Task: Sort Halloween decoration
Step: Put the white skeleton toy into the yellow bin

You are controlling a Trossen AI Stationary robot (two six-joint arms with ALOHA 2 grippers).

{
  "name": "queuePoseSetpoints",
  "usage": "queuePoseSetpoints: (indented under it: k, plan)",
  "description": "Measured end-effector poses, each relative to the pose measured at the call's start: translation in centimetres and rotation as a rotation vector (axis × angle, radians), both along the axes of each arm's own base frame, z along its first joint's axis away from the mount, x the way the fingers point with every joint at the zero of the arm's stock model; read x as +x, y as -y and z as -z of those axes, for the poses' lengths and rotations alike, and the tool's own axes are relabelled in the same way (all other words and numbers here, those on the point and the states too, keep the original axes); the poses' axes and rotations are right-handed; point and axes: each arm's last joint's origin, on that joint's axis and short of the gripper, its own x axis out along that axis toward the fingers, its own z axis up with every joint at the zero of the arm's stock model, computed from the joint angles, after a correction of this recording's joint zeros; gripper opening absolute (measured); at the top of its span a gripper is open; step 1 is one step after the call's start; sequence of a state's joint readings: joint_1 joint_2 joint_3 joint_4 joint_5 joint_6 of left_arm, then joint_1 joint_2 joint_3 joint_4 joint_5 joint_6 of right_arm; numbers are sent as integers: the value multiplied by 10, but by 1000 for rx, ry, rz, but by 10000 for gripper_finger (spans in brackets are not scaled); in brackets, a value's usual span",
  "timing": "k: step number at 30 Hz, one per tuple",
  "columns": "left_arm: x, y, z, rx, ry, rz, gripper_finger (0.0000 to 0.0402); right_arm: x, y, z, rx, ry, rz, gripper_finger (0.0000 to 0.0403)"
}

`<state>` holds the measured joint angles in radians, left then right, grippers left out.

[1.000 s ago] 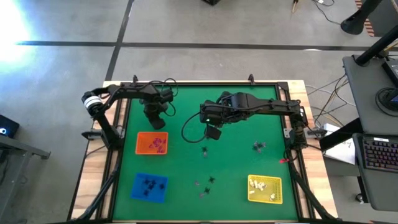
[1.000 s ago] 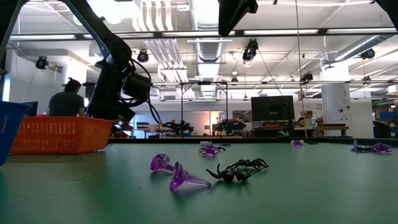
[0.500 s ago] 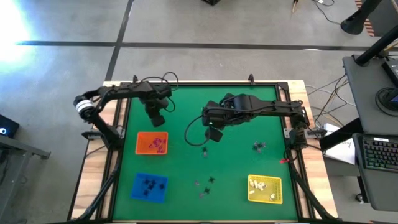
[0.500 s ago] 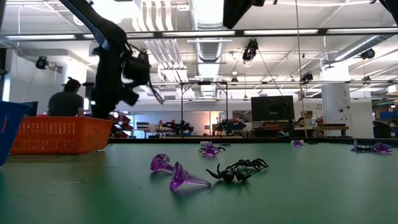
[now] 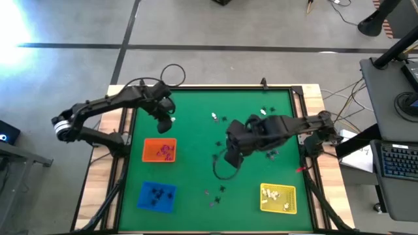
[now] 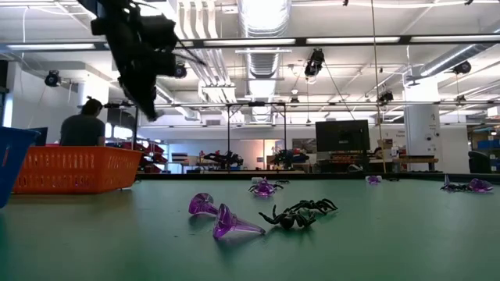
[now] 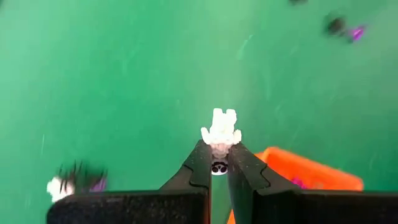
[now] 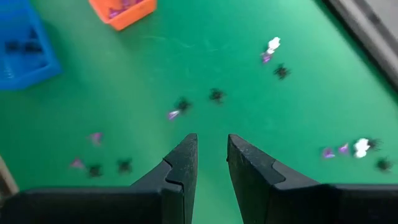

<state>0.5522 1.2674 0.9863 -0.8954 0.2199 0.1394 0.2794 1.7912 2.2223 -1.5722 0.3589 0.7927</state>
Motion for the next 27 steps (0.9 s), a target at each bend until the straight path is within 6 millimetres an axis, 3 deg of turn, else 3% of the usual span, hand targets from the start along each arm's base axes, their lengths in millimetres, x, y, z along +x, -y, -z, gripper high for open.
queuePoseSetpoints:
  k: [5, 14, 20, 27]
  plan:
    - [13, 21, -12, 54, 113, 92, 1, -8, -29, 2, 13, 51, 70, 82]
    - [32, 75, -23, 49, 228, 287, 1, -27, -76, 12, 14, 202, 281, 82]
    - [50, 108, -31, 71, 380, 381, 1, -35, -95, 42, 29, 194, 415, 82]
    - [68, 127, -37, 101, 531, 375, 1, -32, -99, 87, 23, 212, 586, 80]
